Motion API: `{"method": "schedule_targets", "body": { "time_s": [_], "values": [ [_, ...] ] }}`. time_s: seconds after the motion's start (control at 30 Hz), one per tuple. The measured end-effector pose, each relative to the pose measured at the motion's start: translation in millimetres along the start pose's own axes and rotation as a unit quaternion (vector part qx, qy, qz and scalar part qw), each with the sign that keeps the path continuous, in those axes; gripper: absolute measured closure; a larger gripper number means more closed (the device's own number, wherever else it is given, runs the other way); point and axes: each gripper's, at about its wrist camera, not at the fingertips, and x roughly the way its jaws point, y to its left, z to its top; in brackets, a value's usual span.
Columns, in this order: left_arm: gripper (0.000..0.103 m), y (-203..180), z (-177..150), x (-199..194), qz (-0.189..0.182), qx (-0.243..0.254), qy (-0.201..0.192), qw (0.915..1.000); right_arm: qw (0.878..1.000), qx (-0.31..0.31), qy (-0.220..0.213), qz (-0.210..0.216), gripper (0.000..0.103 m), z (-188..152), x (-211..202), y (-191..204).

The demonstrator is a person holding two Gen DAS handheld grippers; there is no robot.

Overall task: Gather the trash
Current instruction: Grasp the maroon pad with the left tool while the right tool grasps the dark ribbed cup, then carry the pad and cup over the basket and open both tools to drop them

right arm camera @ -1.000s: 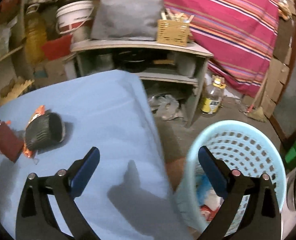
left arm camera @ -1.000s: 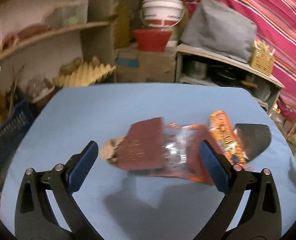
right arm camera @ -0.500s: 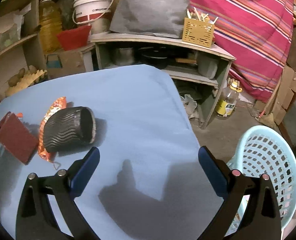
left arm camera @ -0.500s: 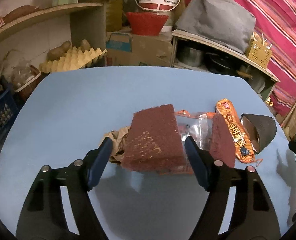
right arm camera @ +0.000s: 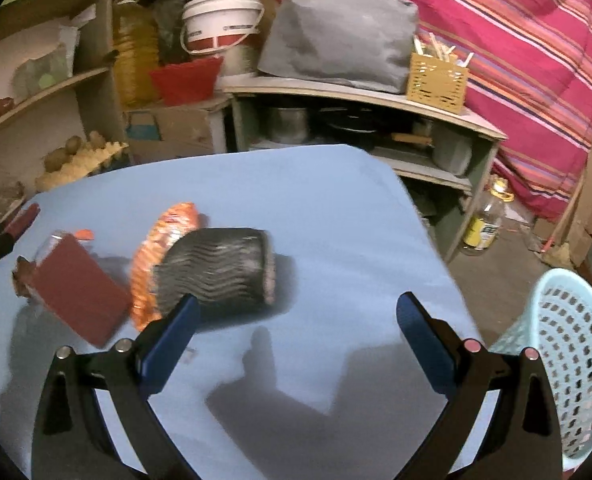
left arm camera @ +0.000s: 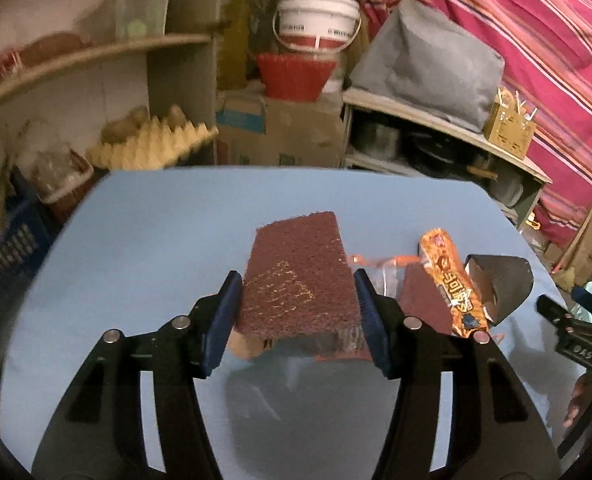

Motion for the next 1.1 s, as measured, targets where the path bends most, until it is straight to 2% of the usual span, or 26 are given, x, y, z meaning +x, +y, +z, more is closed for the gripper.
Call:
{"method": "schedule_targets", "body": {
  "time_s": [0.13, 0.4, 0.57, 0.63, 0.8, 1.1],
  "values": [
    [0.047, -4, 1, -15, 0.022, 0.021, -0.026, 0.9992, 1.0, -0.003, 0.01, 0.014, 0.006, 1, 12, 20],
    [0.047, 11, 0, -12, 0.034, 0.01, -0.018, 0.9992, 0.999, -0.015, 0.033, 0.012, 0.006, -2, 33, 45],
    [0.047, 15, 0, -9, 0.037, 0.007, -0.018, 0.9991, 0.999, -0.011, 0.028, 0.019, 0.011, 1, 33, 44],
    [0.047, 14, 1, -9, 0.039, 0.005, -0.018, 0.9991, 0.999, -0.012, 0.031, 0.027, 0.028, 1, 34, 43],
    [0.047, 8, 0, -10, 0.04, 0.008, -0.022, 0.9989, 0.999, -0.019, 0.033, 0.039, 0.028, -1, 32, 40],
    [0.047, -7, 5, -20, 0.037, 0.015, -0.035, 0.9986, 0.999, -0.025, 0.007, 0.042, 0.029, 4, 6, 25]
  ]
}}
